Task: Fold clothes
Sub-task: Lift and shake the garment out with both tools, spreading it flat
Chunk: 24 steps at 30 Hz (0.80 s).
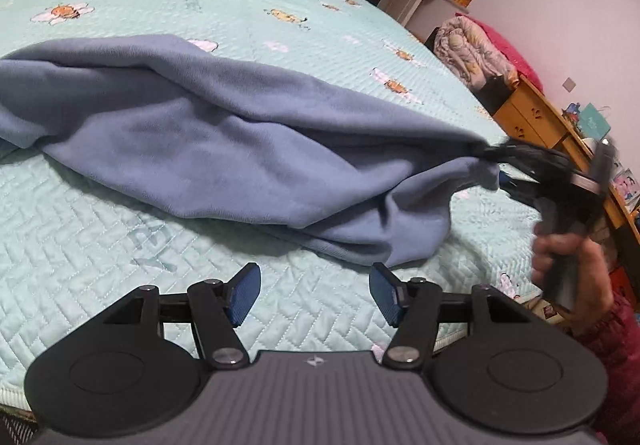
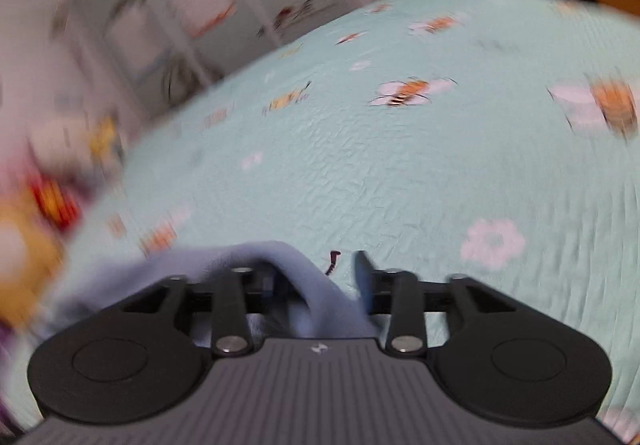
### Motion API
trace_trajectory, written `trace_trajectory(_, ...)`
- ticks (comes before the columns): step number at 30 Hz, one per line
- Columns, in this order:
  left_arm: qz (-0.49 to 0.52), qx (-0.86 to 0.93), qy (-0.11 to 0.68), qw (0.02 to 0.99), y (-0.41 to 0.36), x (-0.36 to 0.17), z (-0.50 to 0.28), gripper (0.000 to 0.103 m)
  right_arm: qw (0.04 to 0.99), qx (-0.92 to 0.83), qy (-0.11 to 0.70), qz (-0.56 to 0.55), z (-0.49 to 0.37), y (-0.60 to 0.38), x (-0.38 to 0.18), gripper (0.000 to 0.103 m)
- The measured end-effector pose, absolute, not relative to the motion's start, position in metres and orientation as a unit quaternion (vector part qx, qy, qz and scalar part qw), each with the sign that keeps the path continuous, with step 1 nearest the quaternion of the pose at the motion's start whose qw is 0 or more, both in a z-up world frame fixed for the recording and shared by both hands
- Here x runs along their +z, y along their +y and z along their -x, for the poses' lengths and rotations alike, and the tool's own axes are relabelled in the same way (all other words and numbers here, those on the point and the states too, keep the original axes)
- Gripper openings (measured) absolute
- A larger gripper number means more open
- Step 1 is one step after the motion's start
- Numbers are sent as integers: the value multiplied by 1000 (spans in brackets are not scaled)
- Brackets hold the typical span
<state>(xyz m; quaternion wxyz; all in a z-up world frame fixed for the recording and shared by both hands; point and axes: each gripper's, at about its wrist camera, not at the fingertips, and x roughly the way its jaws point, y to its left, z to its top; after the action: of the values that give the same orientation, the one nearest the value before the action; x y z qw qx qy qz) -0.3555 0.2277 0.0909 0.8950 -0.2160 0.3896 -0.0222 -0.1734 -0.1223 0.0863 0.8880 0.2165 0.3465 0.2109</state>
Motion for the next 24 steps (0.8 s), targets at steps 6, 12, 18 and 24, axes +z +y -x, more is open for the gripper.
trace_trajectory(6,229,-12,410,883,231,82,358,66,849,199,389,-296,173,-141,57,70)
trace_trajectory(12,230,12,424,876,236,76,359,70,838,166,439,-278,188,-116,21,71)
trace_trajectory(18,251,40,442,860,242,69,354,71,830,274,429,-226,208,-79,14,57)
trace_trajectory(24,242,67,444,860,241,73,355,71,859,309,374,-165,203,-80,52,26)
